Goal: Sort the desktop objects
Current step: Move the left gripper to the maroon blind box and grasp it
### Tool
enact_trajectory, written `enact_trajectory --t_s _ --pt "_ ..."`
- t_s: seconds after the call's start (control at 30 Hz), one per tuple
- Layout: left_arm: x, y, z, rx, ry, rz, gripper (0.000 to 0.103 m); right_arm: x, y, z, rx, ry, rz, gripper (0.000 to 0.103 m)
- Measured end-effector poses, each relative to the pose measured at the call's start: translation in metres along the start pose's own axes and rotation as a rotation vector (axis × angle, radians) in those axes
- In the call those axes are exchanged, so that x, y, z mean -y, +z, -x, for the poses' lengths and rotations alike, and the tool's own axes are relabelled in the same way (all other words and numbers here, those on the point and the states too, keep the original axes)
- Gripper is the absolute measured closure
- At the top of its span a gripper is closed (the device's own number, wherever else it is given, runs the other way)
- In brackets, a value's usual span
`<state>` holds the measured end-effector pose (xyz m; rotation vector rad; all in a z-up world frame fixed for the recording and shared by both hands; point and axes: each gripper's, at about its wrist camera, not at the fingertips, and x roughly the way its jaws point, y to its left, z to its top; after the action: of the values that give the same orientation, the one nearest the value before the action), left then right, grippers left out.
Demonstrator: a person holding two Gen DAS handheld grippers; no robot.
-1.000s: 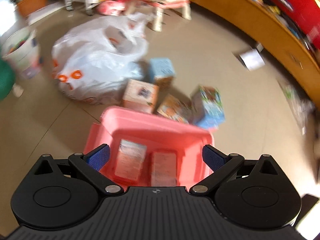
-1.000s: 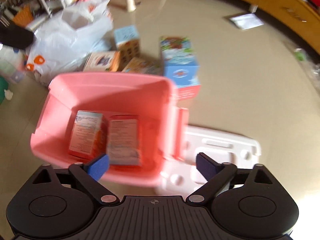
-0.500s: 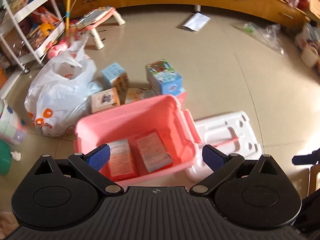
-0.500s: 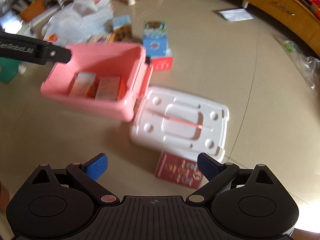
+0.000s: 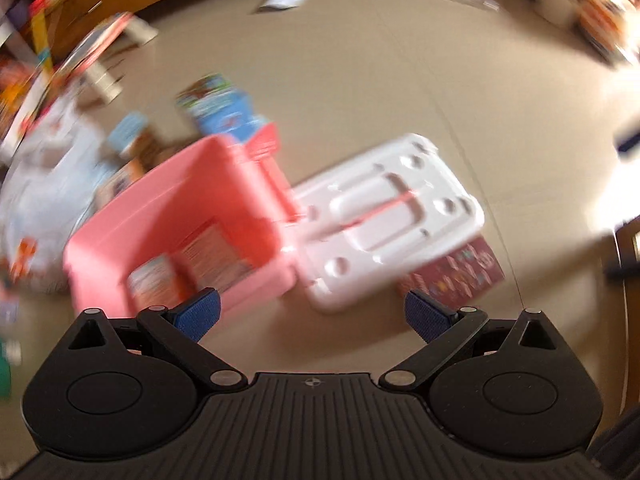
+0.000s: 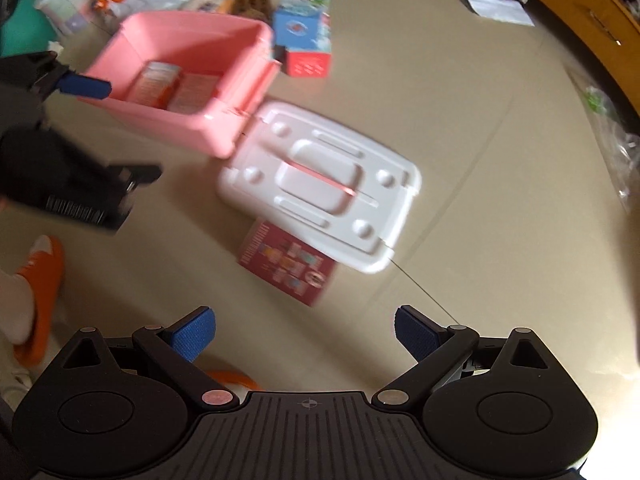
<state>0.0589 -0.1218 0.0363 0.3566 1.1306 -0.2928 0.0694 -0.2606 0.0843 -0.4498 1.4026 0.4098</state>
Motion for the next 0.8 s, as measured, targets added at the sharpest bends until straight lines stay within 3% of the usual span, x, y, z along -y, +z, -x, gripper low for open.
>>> enact_trajectory --t_s 0.1,0.3,0.4,0.67,0.8 --pt "0.031 -0.007 -0.012 0.026 -0.012 -0.157 0.002 0.009 -0.002 -0.008 -0.044 -0.013 0.037 0.008" --pt "0.084 -0.023 -0.047 0.089 -0.02 -0.476 0.002 0.018 0.009 -0.009 -0.046 0.064 0.05 0.008" --pt "0.101 -0.029 -0.064 0.116 -0.043 -0.619 0.002 0.017 0.017 -0.011 -0.06 -0.03 0.066 0.008" --pt "0.118 -0.031 -0.11 0.13 -0.111 -0.777 0.002 0.02 0.034 -0.019 -0.103 -0.114 0.114 0.008" --pt "0.128 -0.022 -0.127 0.133 -0.144 -0.787 0.001 0.022 0.043 -0.023 -0.13 -0.129 0.129 0.008"
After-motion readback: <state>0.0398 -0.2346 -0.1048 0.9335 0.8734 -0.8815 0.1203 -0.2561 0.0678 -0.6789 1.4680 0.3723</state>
